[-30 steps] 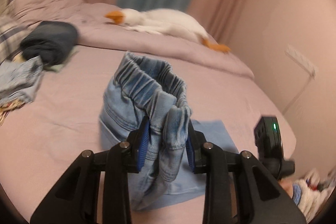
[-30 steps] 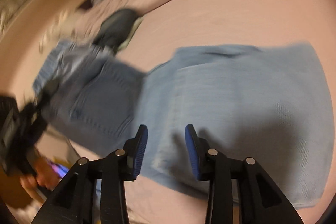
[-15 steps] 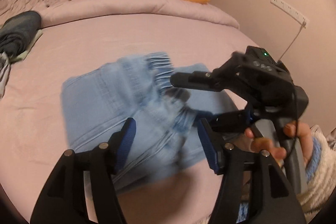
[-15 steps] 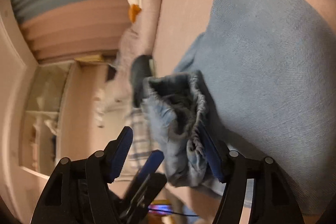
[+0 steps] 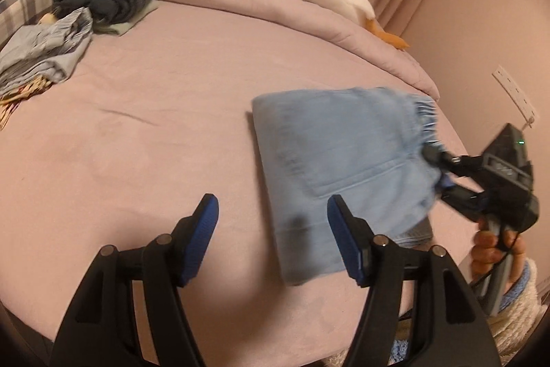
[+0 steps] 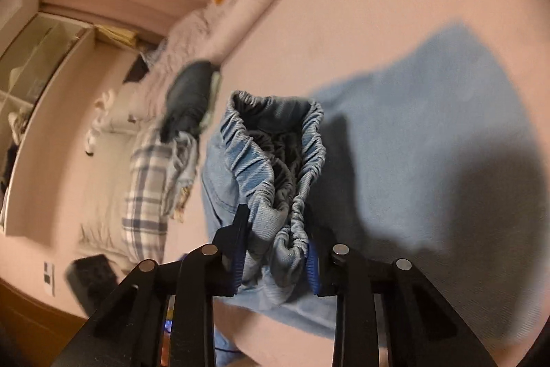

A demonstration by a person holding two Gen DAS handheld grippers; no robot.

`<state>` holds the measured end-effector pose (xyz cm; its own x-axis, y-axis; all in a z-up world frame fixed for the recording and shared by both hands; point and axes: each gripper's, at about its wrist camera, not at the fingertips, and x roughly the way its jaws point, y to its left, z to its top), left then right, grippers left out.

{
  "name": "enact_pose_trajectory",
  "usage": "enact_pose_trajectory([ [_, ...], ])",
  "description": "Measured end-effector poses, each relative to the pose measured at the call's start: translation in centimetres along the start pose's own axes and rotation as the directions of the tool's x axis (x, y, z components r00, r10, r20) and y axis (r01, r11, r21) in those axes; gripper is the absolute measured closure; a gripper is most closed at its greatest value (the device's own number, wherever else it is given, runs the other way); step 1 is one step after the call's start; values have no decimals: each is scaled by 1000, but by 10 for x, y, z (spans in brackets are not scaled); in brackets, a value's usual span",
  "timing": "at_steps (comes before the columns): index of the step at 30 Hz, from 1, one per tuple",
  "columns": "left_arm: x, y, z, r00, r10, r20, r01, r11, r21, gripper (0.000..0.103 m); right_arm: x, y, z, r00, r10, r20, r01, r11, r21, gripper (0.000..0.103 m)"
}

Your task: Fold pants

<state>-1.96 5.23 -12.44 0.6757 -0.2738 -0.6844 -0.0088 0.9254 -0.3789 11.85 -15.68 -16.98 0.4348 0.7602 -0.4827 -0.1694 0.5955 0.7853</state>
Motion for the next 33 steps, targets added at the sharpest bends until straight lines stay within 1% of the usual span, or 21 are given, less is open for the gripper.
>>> enact_pose_trajectory([
  [3,8,-10,0,1000,-16,-17,17,1000,21,38,-34,-4,5,995,-32,89,34,999,-18,73],
  [6,21,-22,4,999,-25,-35,27,999,46,38,-53,-25,6,987,-91,131,88,996,33,73],
  [8,31,-31,9,999,-23,-47,26,997,68,38,-49,-50,2,988,-121,91,113,990,89,73],
  [11,46,-44,17,997,-26,-69,33,994,101,38,-36,-69,-3,977,-204,68,197,975,106,73],
  [12,49,-48,17,997,-26,-73,34,993,112,38,-32,-75,-4,974,-218,57,210,970,122,73],
  [14,57,-55,23,996,-34,-85,44,991,123,38,-29,-79,-1,979,-195,53,186,972,145,72],
  [16,63,-63,30,994,-58,-89,69,990,126,38,-32,-71,5,972,-232,40,226,968,110,65],
  [18,67,-71,34,992,-86,-87,97,986,138,38,-38,-57,6,958,-282,50,280,959,42,55],
  [20,73,-86,40,990,-108,-91,122,979,162,39,-46,-42,4,931,-353,90,358,933,-38,46],
  [22,81,-100,45,987,-126,-98,142,974,179,39,-54,-27,0,891,-427,152,446,886,-129,46],
  [23,87,-110,47,983,-148,-112,168,967,194,40,-58,-25,-1,872,-455,182,482,863,-150,46],
  [24,92,-117,49,979,-160,-125,183,962,204,43,-61,-18,-1,848,-478,228,520,835,-182,46],
  [25,99,-125,50,975,-168,-147,197,957,215,47,-64,-14,-2,843,-471,259,526,824,-213,46],
  [26,109,-132,51,971,-164,-176,202,952,231,56,-64,-9,-4,847,-449,285,518,817,-253,46],
  [27,117,-137,51,971,-145,-191,190,951,245,64,-61,-3,-6,855,-430,292,507,811,-293,48],
  [28,129,-141,50,968,-123,-220,180,949,260,69,-56,2,-8,867,-409,284,490,802,-341,53],
  [29,140,-143,49,961,-116,-252,183,947,263,77,-52,3,-10,876,-397,273,478,792,-381,69],
  [30,148,-144,47,959,-95,-268,169,948,269,77,-42,5,-13,875,-411,255,483,768,-421,81],
  [31,155,-144,46,957,-77,-279,157,948,277,77,-37,1,-14,872,-429,234,488,751,-445,84],
  [32,163,-144,45,954,-66,-292,151,948,280,78,-30,-3,-17,868,-447,217,495,736,-462,90],
  [33,167,-142,45,951,-66,-301,153,949,276,78,-23,-11,-20,861,-471,193,503,726,-469,94],
])
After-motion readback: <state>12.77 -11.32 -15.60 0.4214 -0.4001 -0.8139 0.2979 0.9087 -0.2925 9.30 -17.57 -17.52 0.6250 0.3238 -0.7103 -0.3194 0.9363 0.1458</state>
